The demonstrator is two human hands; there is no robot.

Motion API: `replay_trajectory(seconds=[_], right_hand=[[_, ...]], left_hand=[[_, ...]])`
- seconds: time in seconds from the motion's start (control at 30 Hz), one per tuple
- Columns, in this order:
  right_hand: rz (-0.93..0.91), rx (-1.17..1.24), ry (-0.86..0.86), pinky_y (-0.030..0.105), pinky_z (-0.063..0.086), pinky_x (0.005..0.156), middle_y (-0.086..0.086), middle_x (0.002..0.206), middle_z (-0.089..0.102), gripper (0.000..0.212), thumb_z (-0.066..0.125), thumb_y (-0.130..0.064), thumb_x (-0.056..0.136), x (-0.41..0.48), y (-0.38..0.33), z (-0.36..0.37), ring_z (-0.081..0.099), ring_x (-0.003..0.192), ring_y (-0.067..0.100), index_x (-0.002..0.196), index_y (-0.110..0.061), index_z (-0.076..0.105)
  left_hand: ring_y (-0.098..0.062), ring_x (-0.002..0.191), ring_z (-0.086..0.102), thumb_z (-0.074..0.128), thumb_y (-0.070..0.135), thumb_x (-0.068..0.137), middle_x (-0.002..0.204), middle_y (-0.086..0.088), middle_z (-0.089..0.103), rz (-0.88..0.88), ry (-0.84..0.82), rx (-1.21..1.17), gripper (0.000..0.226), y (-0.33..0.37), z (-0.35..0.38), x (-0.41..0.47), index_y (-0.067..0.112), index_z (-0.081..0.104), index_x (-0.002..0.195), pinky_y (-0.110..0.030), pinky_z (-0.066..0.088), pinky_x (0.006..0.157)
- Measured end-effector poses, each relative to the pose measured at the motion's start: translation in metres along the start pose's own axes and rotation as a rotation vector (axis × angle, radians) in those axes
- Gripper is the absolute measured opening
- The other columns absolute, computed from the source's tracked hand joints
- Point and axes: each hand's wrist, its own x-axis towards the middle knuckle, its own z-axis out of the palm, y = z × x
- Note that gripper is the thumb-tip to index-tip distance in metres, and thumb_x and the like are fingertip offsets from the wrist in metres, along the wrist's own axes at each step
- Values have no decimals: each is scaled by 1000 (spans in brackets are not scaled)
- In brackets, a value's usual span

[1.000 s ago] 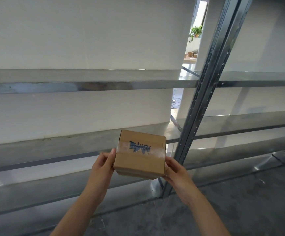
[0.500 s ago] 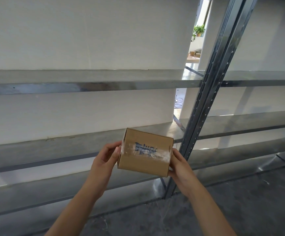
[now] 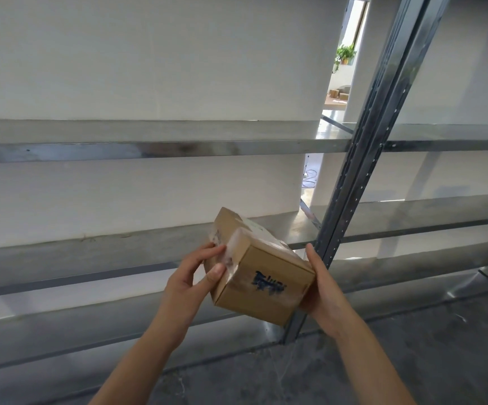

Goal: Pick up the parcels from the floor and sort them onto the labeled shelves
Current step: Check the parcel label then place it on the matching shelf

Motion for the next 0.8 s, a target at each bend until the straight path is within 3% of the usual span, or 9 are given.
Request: replay_trajectory(seconds=[0.1, 0.17, 0.27, 0.43, 0.53, 0.6, 0.67, 0.8], right_hand=[[19, -24, -56, 30, 58, 67, 8, 106, 78, 50, 57, -54, 94, -4, -3, -7, 71, 94, 21, 128, -20, 70], [35, -67, -85, 29, 57, 67, 8, 99, 78, 47, 56, -51, 94, -6, -3, -10, 71, 86, 20, 125, -19, 72], [27, -106, -76, 35, 57, 80, 13, 113, 77, 52, 56, -60, 91, -7, -4, -7, 69, 100, 26, 123, -23, 74], [76, -128, -103, 48, 60, 90, 11, 120, 76, 57, 52, -65, 91, -7, -1, -4, 72, 112, 30, 126, -25, 72], [97, -88, -105, 54, 57, 96, 11, 123, 75, 58, 51, -66, 91, -8, 3, -1, 71, 116, 30, 127, -26, 71], [103, -36, -118, 55, 55, 100, 11, 126, 74, 58, 52, -64, 91, -8, 7, 0, 69, 119, 31, 129, -25, 70], [110, 22, -133, 50, 58, 93, 12, 125, 74, 54, 56, -59, 88, -8, 11, 1, 71, 114, 30, 126, -24, 72], [102, 123, -194, 47, 58, 88, 11, 114, 78, 44, 56, -51, 81, -10, 15, 1, 75, 101, 25, 101, -24, 83]], left_hand=[[5, 133, 48, 71, 41, 78, 142, 21, 54, 49, -37, 27, 36, 4, 4, 0, 44, 73, 114, -27, 50, 106], [5, 132, 48, 74, 35, 77, 142, 20, 52, 82, -69, 44, 36, 6, 7, 0, 39, 75, 112, -18, 51, 101], [5, 132, 48, 76, 32, 75, 141, 19, 51, 120, -76, 77, 37, 9, 11, 0, 33, 76, 113, -11, 48, 98], [6, 135, 43, 66, 42, 82, 141, 27, 48, 203, -64, 182, 29, 13, 21, 3, 38, 77, 109, -14, 47, 103], [11, 139, 34, 60, 27, 94, 146, 23, 46, 216, -64, 227, 26, 17, 27, 4, 34, 76, 112, -2, 41, 97], [9, 143, 30, 59, 19, 96, 149, 18, 46, 233, -63, 227, 28, 18, 29, 5, 32, 76, 114, -3, 40, 101], [4, 146, 30, 56, 24, 96, 149, 17, 47, 249, -57, 210, 29, 18, 32, 4, 32, 74, 117, -11, 42, 107], [-10, 144, 40, 54, 22, 97, 150, 14, 44, 254, -42, 104, 33, 20, 39, -1, 28, 66, 128, -21, 52, 102]])
